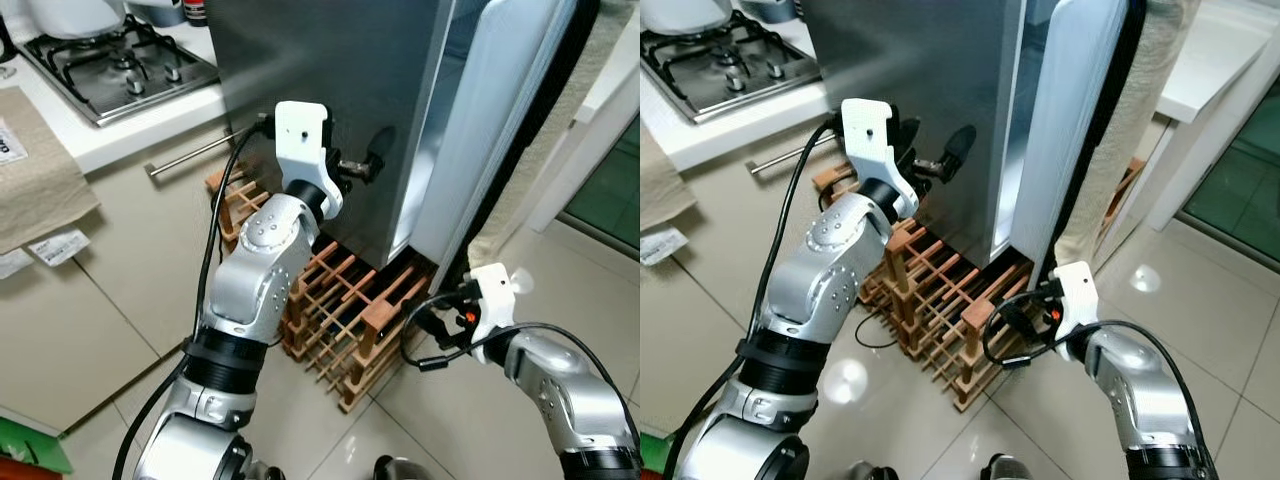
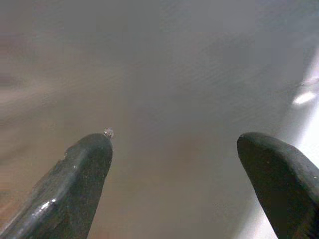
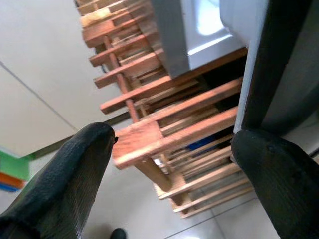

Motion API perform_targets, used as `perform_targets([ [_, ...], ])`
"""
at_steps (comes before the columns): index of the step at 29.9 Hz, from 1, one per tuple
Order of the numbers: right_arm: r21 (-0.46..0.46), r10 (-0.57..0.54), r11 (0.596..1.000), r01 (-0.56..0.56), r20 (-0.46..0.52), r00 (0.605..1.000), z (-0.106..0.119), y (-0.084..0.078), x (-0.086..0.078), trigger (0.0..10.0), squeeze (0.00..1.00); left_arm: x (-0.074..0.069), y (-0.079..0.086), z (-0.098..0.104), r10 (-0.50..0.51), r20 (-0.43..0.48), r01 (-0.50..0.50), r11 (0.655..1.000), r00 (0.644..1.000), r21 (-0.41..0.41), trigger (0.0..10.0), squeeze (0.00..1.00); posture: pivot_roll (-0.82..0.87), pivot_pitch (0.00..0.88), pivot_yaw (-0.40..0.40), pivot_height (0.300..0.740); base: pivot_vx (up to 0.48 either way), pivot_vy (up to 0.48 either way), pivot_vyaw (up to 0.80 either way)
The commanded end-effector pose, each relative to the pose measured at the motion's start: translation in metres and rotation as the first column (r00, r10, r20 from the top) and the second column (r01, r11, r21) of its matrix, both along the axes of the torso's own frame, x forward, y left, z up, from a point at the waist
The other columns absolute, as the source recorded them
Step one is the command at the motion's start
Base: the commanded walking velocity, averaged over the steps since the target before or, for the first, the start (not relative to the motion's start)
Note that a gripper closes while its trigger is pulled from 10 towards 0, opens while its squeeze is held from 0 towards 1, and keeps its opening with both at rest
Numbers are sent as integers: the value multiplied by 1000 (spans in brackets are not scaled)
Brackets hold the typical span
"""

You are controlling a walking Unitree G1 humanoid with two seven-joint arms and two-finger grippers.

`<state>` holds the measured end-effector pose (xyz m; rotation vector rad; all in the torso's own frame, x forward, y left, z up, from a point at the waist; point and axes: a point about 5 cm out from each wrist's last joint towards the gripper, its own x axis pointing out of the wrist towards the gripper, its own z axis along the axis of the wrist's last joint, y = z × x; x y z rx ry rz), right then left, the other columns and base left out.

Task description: Restocking fridge

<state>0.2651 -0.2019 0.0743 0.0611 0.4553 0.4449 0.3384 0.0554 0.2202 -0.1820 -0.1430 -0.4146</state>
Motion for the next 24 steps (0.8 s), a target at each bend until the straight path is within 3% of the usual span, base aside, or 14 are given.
perform_targets([
  [1, -122, -178, 975, 187, 79, 981, 11, -39, 5, 10000, 0, 2, 9, -12, 51, -45, -50, 999, 998, 15, 10000, 0, -198, 31, 53, 740, 0, 0, 0],
  [2, -168, -264, 946, 276, 92, 960, 10, -58, 1, 10000, 0, 2, 14, -16, 66, -53, -65, 998, 996, 17, 10000, 0, -196, 32, 50, 740, 0, 0, 0],
  [5, -237, -347, 899, 369, 130, 929, 11, -81, -7, 10000, 0, 0, 16, -18, 63, -59, -62, 998, 996, 9, 10000, 0, -196, 34, 48, 740, 0, 0, 0],
  [6, -237, -347, 899, 369, 130, 929, 11, -81, -7, 10000, 0, 0, 16, -18, 63, -59, -62, 998, 996, 9, 10000, 0, -196, 34, 48, 740, 0, 0, 0],
  [8, -291, -403, 858, 422, 127, 906, 8, -100, -17, 10000, 0, -1, 17, -19, 65, -57, -65, 998, 996, 11, 10000, 0, -197, 35, 47, 740, 0, 0, 0],
  [9, -363, -462, 800, 478, 137, 876, 3, -121, -29, 10000, 0, -1, 18, -19, 69, -57, -69, 998, 996, 7, 10000, 0, -202, 37, 48, 740, 0, 0, 0],
  [10, -363, -462, 800, 478, 137, 876, 3, -121, -29, 10000, 0, -1, 18, -19, 69, -57, -69, 998, 996, 7, 10000, 0, -202, 37, 48, 740, 0, 0, 0],
  [12, -433, -516, 726, 534, 171, 840, -1, -139, -38, 10000, 0, -2, 18, -20, 79, -53, -79, 997, 995, 12, 10000, 0, -203, 39, 50, 740, 0, 0, 0],
  [14, -433, -543, 696, 572, 204, 815, 0, -143, -39, 10000, 0, -1, 22, -23, 103, -53, -101, 994, 993, 33, 10000, 0, -203, 40, 51, 740, 0, 0, 0],
  [19, -217, -473, 818, 533, 273, 837, 12, -107, -22, 10000, 0, 1, 32, -33, 192, -59, -185, 977, 980, 110, 10000, 0, -194, 46, 50, 740, 0, 0, 0],
  [20, -217, -473, 818, 533, 273, 837, 12, -107, -22, 10000, 0, 1, 32, -33, 192, -59, -185, 977, 980, 110, 10000, 0, -194, 46, 50, 740, 0, 0, 0],
  [24, -137, -414, 865, 483, 348, 841, 24, -74, -4, 10000, 0, 2, 37, -39, 229, -59, -220, 968, 972, 124, 10000, 0, -187, 49, 48, 740, 0, 0, 0],
])
